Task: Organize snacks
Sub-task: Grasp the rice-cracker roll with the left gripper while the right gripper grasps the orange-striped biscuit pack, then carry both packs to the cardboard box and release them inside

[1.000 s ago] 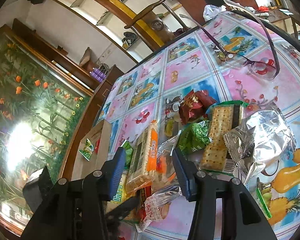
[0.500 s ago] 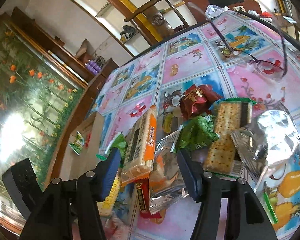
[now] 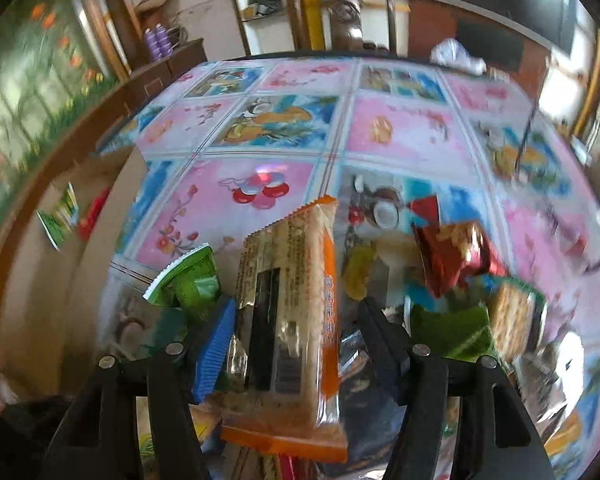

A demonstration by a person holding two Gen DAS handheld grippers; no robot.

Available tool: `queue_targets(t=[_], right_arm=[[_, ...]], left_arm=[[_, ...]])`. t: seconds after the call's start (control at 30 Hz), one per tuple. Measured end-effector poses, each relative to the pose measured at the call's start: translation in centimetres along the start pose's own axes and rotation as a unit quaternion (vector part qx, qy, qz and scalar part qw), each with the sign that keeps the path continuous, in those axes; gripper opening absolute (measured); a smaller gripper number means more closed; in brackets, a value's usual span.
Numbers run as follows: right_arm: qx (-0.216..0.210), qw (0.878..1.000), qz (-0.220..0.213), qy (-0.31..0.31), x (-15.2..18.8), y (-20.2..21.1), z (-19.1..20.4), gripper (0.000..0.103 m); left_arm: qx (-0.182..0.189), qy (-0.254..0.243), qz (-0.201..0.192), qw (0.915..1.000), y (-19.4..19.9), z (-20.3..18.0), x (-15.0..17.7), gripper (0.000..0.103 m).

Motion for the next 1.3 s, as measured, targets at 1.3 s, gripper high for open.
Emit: queue_targets(t=[1.3], right_arm=[[-0.146, 0.978, -0.121, -0.083, -0.2, 6.4, 0.3, 0.021]], left_arm=[[0.041, 0.131, -0.1, 0.9855, 4.2, 6.2, -2.4, 0.018]])
Point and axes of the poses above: each gripper's, at about its wrist camera, not at the fingertips, and y roughly against the way its jaws point, z to its left, x to its underside, the point moved 3 cm from there along -y, roughly the way its jaws point, and after that the axes turned 10 degrees about -x, right-handed, at the moved point
